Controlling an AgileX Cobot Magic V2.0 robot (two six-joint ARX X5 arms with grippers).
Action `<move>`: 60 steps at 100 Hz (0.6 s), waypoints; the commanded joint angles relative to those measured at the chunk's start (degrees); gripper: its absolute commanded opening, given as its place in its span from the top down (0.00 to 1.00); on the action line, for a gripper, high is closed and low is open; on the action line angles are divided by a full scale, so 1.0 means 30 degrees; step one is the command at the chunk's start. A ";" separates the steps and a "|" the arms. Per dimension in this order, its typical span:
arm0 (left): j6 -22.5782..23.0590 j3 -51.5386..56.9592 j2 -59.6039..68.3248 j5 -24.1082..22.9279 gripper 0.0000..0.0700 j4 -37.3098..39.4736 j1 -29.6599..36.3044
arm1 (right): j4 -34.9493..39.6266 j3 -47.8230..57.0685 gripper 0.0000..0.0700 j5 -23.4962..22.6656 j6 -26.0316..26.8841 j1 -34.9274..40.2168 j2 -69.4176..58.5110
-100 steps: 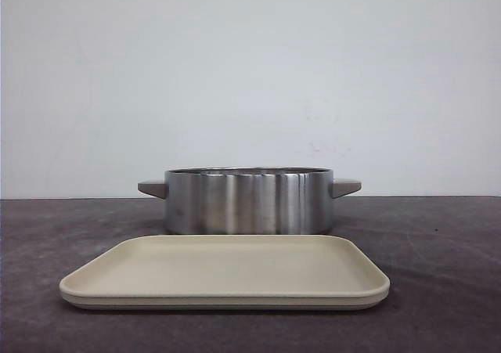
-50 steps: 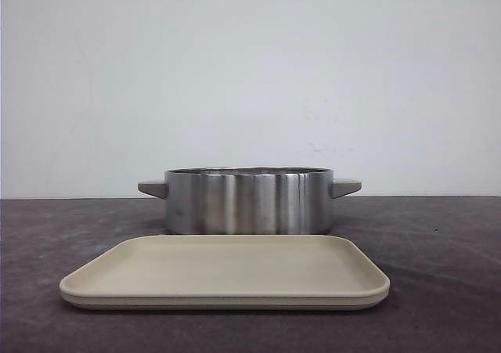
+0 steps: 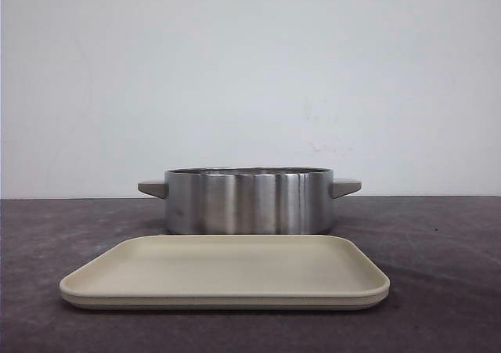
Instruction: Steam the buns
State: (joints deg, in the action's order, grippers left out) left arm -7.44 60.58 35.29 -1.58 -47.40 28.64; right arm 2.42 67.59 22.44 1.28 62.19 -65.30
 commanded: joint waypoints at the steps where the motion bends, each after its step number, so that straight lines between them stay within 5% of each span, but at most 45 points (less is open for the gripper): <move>1: 0.0109 0.0255 0.0066 -0.0051 1.00 0.0219 0.0080 | -0.0131 0.0291 0.99 0.0007 -0.0138 0.0226 -0.0182; 60: 0.0109 0.0255 0.0066 -0.0051 1.00 0.0219 0.0080 | -0.0007 0.0291 0.99 0.0634 -0.0146 0.0226 -0.0182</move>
State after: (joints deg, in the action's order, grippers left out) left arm -7.44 60.58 35.22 -1.58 -47.42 28.64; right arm 2.42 67.59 22.81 1.28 62.19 -65.30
